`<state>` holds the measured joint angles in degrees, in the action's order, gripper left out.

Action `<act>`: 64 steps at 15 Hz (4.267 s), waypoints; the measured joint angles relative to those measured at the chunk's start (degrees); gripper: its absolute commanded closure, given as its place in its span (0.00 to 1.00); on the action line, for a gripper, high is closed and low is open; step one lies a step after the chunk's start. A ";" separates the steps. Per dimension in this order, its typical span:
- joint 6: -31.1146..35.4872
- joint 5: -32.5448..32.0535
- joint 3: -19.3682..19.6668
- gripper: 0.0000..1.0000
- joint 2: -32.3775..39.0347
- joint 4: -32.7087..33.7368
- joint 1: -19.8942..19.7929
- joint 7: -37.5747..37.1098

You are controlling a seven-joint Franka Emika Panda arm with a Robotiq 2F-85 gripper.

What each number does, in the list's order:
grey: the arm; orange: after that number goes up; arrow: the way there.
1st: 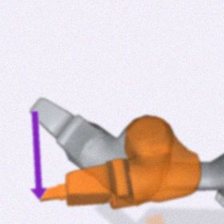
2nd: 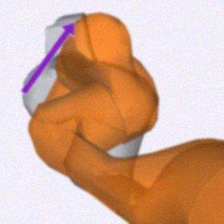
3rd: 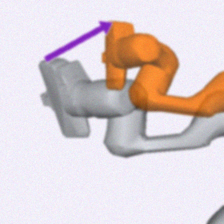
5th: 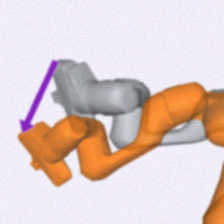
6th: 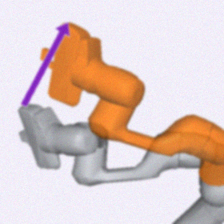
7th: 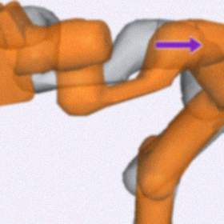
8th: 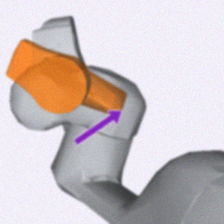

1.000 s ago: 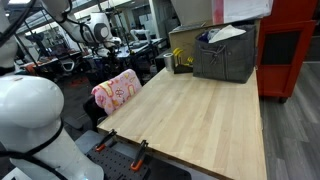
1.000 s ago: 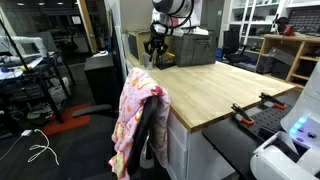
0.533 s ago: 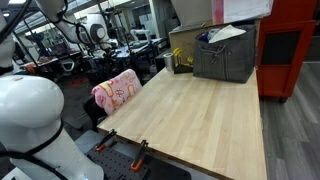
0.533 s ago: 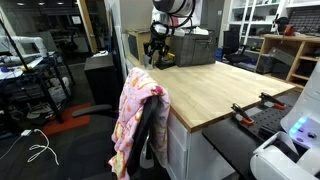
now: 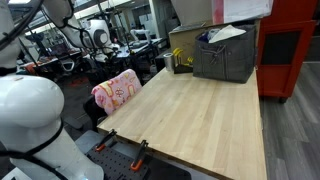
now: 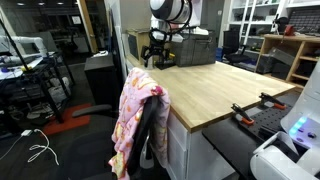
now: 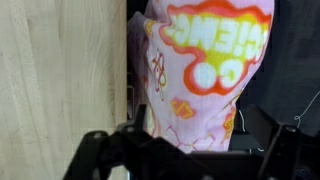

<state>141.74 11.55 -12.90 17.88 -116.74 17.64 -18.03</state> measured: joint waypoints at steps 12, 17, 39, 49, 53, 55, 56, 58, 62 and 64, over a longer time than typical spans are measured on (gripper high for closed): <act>1.54 0.00 0.35 0.26 8.93 7.84 0.53 -0.34; 2.26 0.00 0.59 0.64 11.01 8.84 1.17 -0.38; 2.26 0.01 1.06 0.55 8.72 7.99 1.73 -4.20; 3.49 10.53 0.70 0.00 -5.04 -11.14 1.78 -19.18; 3.59 18.64 -2.12 0.00 -12.55 -18.75 1.86 -24.24; 4.34 20.62 -3.49 0.00 -15.28 -21.98 2.07 -28.48; 4.92 21.09 -4.13 0.00 -16.05 -23.28 2.22 -30.51; 7.78 21.30 -5.41 0.00 -16.37 -25.22 2.54 -34.71; 13.07 21.30 -6.42 0.00 -15.01 -26.01 2.88 -41.33; 15.34 21.30 -6.22 0.00 -14.25 -25.72 2.82 -43.99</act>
<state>157.08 32.84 -19.12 3.63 -142.46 20.46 -62.02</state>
